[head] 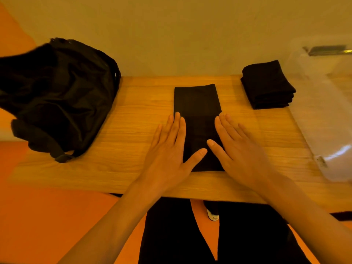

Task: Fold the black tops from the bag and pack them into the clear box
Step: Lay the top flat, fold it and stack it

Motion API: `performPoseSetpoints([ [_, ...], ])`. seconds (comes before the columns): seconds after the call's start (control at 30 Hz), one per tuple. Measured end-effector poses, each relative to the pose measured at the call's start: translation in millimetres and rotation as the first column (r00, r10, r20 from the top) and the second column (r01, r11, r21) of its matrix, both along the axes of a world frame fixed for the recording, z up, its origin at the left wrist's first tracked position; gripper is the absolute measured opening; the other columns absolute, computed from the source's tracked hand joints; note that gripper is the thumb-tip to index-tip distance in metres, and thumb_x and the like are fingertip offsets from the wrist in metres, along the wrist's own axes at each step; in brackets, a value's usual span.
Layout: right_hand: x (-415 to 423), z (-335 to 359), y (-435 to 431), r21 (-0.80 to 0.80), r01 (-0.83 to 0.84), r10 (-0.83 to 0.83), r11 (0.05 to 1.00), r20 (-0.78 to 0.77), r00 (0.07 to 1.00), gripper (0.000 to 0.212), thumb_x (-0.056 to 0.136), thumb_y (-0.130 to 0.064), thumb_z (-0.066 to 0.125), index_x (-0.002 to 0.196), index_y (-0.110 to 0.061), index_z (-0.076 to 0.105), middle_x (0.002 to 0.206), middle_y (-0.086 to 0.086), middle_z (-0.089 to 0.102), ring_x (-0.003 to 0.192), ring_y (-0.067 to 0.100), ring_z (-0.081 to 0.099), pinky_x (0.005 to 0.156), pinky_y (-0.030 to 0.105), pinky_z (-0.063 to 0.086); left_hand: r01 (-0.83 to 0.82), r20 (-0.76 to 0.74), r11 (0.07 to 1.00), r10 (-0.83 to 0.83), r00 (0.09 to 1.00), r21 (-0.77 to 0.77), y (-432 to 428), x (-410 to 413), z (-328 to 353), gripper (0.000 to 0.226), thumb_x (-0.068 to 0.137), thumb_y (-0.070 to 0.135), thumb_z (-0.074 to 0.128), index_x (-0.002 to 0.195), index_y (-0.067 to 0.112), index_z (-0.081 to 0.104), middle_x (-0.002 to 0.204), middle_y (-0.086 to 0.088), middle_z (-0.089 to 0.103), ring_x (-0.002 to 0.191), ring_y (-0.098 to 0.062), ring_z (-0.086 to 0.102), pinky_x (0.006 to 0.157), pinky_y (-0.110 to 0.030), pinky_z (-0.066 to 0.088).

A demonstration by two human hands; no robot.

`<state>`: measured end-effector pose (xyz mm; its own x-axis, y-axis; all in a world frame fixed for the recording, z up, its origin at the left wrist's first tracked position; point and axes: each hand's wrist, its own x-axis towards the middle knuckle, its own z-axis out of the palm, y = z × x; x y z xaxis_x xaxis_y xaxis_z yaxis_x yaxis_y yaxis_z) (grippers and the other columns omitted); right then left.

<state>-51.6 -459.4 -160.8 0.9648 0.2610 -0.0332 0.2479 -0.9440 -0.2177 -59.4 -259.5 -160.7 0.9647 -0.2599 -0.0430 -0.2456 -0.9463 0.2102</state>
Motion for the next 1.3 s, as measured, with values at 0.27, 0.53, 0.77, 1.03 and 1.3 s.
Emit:
performPoseSetpoints([
  [0.27, 6.0, -13.0, 6.4, -0.049, 0.027, -0.031, 0.998, -0.072, 0.997, 0.087, 0.088, -0.072, -0.006, 0.157, -0.021, -0.016, 0.165, -0.003, -0.021, 0.150, 0.010, -0.022, 0.121, 0.033, -0.010, 0.003, -0.061, 0.992, 0.004, 0.998, 0.124, 2.7, 12.2, -13.5, 0.120, 0.060, 0.093, -0.024, 0.159, 0.025, -0.019, 0.165, 0.007, -0.029, 0.152, -0.014, -0.026, 0.127, -0.045, -0.005],
  [0.53, 18.9, 15.2, 1.2, 0.376, 0.185, -0.142, 0.908, -0.140, 0.980, 0.075, 0.096, -0.069, 0.021, 0.160, -0.034, 0.004, 0.168, -0.008, 0.009, 0.153, 0.012, 0.010, 0.121, 0.038, 0.018, -0.079, -0.009, 0.965, 0.079, 0.997, -0.251, 16.6, 23.6, -2.3, 0.097, 0.080, 0.089, 0.007, 0.162, 0.038, 0.005, 0.170, 0.011, -0.004, 0.156, -0.012, 0.000, 0.126, -0.039, 0.010],
  [0.77, 129.5, 25.4, 8.6, 0.476, 0.419, -0.364, 0.773, -0.207, 0.908, 0.032, 0.103, -0.049, 0.046, 0.105, -0.021, 0.061, 0.075, -0.004, 0.053, 0.068, 0.008, 0.052, 0.070, 0.026, 0.045, -0.287, 0.008, 0.871, 0.316, 0.949, -0.399, 11.1, 135.7, 2.0, 0.052, 0.098, 0.057, 0.052, 0.130, 0.017, 0.062, 0.122, -0.003, 0.061, 0.111, -0.017, 0.059, 0.093, -0.033, 0.052],
  [1.03, 204.0, 21.3, 8.6, 0.256, 0.514, -0.433, 0.819, -0.314, 0.845, 0.053, 0.088, -0.060, 0.065, 0.074, -0.013, 0.045, 0.076, 0.004, 0.050, 0.070, 0.018, 0.051, 0.070, 0.037, 0.046, -0.440, -0.143, 0.786, 0.422, 0.895, -0.434, 6.3, 207.9, 3.1, 0.034, 0.088, 0.048, 0.075, 0.088, 0.018, 0.058, 0.086, 0.000, 0.056, 0.077, -0.013, 0.053, 0.070, -0.032, 0.042],
  [1.3, 220.2, 23.2, 9.4, 0.243, 0.529, -0.412, 0.813, -0.401, 0.818, 0.040, 0.093, -0.043, 0.067, 0.077, -0.017, 0.042, 0.080, 0.003, 0.048, 0.069, 0.016, 0.047, 0.055, 0.030, 0.036, -0.458, -0.319, 0.717, 0.334, 0.887, -0.525, 8.5, 216.3, 9.8, 0.021, 0.090, 0.029, 0.077, 0.083, 0.019, 0.059, 0.083, 0.005, 0.058, 0.076, -0.009, 0.055, 0.068, -0.025, 0.043],
])
